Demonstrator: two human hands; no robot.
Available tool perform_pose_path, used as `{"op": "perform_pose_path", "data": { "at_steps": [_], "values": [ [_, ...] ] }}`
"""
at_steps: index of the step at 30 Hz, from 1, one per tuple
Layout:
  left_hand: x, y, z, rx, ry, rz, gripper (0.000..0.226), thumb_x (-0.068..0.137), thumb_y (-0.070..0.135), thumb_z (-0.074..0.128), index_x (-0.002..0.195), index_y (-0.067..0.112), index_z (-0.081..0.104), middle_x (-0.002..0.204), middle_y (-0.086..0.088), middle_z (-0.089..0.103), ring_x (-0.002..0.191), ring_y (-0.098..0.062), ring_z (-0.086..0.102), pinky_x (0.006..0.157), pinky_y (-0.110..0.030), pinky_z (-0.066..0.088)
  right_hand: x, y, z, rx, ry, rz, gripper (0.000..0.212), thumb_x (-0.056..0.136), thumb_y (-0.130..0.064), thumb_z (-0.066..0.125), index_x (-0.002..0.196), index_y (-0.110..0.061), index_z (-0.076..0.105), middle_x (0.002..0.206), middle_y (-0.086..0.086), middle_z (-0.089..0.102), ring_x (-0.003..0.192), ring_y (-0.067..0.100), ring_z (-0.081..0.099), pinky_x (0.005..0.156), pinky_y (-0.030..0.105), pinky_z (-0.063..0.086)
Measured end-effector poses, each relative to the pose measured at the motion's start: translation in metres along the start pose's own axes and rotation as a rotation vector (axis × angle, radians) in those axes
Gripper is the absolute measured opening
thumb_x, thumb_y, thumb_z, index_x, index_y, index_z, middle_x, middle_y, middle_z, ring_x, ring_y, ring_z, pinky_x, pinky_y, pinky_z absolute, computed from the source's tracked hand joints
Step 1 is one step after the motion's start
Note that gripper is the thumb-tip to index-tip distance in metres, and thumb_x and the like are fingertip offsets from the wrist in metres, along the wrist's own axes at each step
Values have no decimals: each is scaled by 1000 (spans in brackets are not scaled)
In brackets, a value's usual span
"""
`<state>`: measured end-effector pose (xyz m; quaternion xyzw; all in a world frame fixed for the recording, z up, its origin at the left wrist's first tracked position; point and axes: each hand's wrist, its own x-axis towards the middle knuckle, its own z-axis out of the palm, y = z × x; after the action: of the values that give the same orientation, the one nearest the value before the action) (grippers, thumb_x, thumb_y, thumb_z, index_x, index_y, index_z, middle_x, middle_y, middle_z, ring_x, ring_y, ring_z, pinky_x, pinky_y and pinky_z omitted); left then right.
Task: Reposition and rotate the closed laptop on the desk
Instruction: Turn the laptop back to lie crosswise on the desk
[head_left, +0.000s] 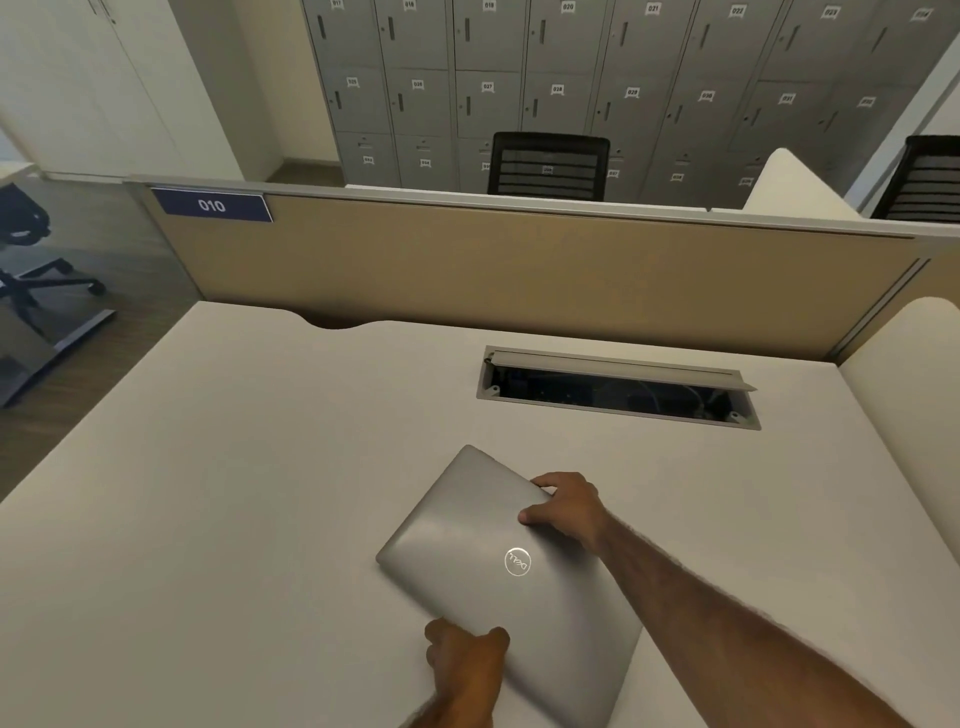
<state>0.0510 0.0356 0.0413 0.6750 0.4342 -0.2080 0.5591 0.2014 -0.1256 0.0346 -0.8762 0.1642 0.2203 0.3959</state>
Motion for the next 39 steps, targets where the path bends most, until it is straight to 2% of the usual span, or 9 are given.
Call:
{"op": "perform_pose_path", "data": {
  "at_steps": [5, 9, 11, 15, 18, 22, 29, 33, 39],
  "values": [
    [-2, -3, 1, 18, -53, 1, 67, 51, 25, 65, 108, 2, 40, 116, -23, 56, 97, -39, 63, 87, -43, 56, -5, 0, 0, -82, 33, 5, 66, 71, -46, 88, 133, -31, 71, 138, 3, 65, 132, 28, 55, 111, 44, 45],
    [2, 8, -13, -58, -177, 2, 78, 40, 28, 73, 107, -5, 51, 86, -16, 62, 64, -27, 60, 71, -36, 56, -15, 7, -3, -12, 64, 11, 60, 77, -39, 85, 134, -26, 70, 137, 6, 64, 130, 27, 58, 111, 46, 46],
    [-9, 17, -28, -43, -263, 12, 59, 52, 23, 77, 101, -2, 55, 79, -12, 53, 62, -23, 52, 71, -37, 54, -28, 13, -6, 64, 171, 17, 48, 83, -34, 82, 129, -25, 72, 133, 5, 63, 129, 26, 58, 111, 44, 44],
    [-17, 42, -64, 364, -474, 69, 42, 71, 33, 81, 90, 7, 54, 87, -12, 52, 69, -26, 56, 72, -40, 61, -69, 46, -12, 124, 441, 58, 32, 90, -26, 77, 122, -22, 75, 128, 8, 63, 126, 30, 58, 105, 41, 44],
    [7, 65, -75, 918, -216, 403, 34, 83, 47, 67, 83, 13, 62, 86, -8, 64, 81, -29, 70, 75, -38, 58, -98, 83, -10, 191, 593, 150, 35, 88, -18, 78, 122, -14, 75, 125, 17, 66, 121, 39, 61, 101, 44, 47],
    [41, 94, -72, 877, 44, 714, 41, 89, 44, 58, 121, 18, 61, 126, -5, 57, 116, -25, 58, 92, -38, 51, -125, 119, -2, 297, 532, 297, 57, 91, -27, 78, 143, -10, 61, 136, 21, 58, 130, 40, 56, 106, 47, 46],
    [78, 106, -39, 822, -4, 590, 58, 86, 46, 61, 132, 12, 48, 133, -13, 48, 127, -37, 47, 101, -47, 46, -131, 125, 19, 347, 337, 328, 84, 89, -46, 80, 156, -7, 46, 147, 23, 50, 137, 40, 54, 113, 44, 44],
    [84, 107, -33, 761, 28, 560, 56, 88, 43, 58, 133, 10, 50, 135, -15, 48, 129, -37, 43, 103, -47, 41, -125, 120, 32, 409, 319, 332, 86, 71, -52, 81, 143, -13, 57, 130, 16, 58, 124, 40, 61, 104, 50, 53],
    [98, 113, -32, 769, 14, 526, 53, 87, 42, 56, 132, 13, 54, 133, -15, 48, 127, -37, 44, 102, -45, 43, -125, 112, 37, 464, 337, 372, 77, 76, -33, 82, 145, -16, 52, 128, 12, 48, 123, 40, 59, 103, 50, 54]
  ]
}}
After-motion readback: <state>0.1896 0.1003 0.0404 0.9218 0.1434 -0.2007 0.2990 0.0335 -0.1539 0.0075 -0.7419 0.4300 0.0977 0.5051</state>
